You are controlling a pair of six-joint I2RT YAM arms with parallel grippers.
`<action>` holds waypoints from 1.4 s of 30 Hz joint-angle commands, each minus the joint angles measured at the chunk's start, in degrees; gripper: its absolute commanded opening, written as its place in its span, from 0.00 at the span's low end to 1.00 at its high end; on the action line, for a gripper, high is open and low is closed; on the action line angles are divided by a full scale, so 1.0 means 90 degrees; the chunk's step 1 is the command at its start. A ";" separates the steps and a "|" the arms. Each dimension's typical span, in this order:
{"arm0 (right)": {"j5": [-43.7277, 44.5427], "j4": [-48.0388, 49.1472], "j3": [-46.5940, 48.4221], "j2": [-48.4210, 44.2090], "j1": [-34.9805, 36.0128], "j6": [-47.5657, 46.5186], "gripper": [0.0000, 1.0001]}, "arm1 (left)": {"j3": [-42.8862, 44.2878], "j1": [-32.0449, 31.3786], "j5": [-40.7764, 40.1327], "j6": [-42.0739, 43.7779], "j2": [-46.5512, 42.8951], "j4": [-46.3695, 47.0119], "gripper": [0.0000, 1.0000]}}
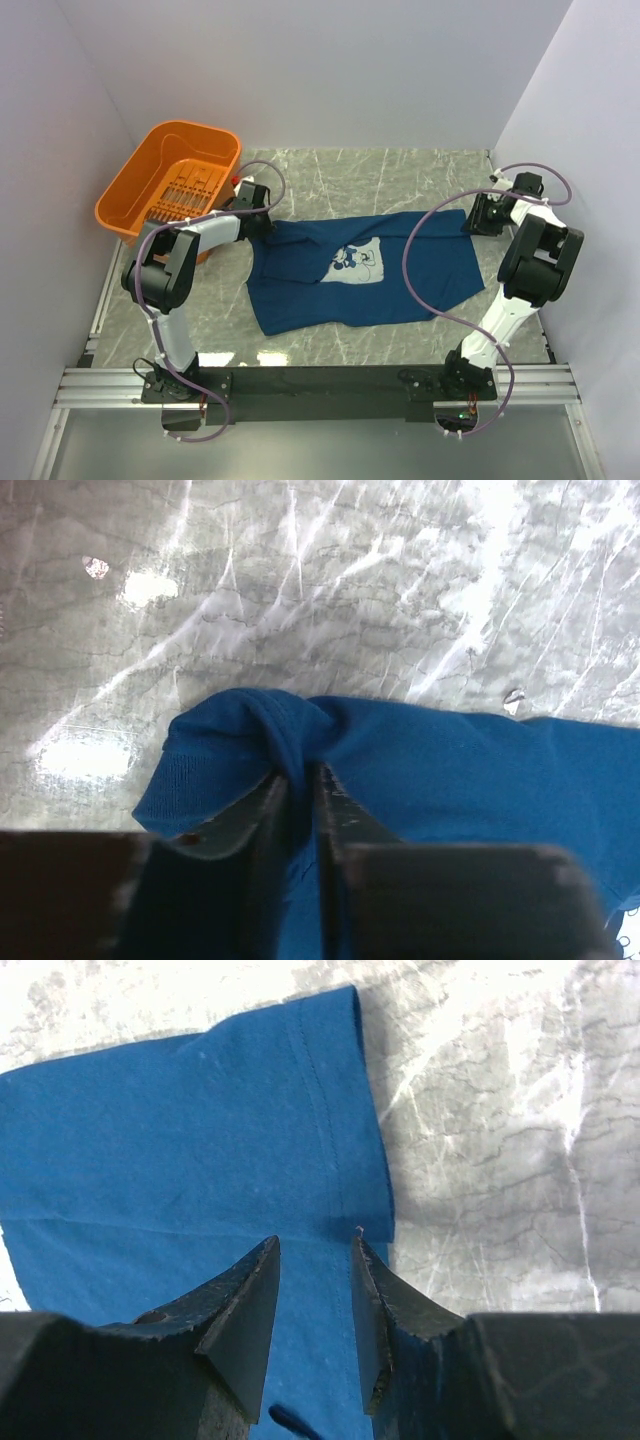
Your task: Fold and stack the t-shirts
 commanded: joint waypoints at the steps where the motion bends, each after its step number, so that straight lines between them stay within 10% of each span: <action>1: 0.0012 -0.0056 0.0249 0.0020 -0.0101 -0.0046 0.42 | 0.0278 -0.0033 -0.0023 0.0081 -0.0058 0.0130 0.18; 26: 0.0168 -0.0594 0.1362 0.1104 -0.0121 0.0002 0.41 | 0.0913 0.0016 0.0055 0.0394 0.0284 -0.0017 0.02; 36: 0.0070 -0.0653 0.1314 0.1037 -0.0111 -0.0056 0.01 | 0.0972 0.0133 0.0085 0.0433 0.0284 -0.0056 0.01; 42: 0.0207 -0.0506 0.1284 0.0851 -0.0121 -0.0095 0.00 | 0.1176 0.0250 0.0065 0.0530 0.0313 -0.0173 0.01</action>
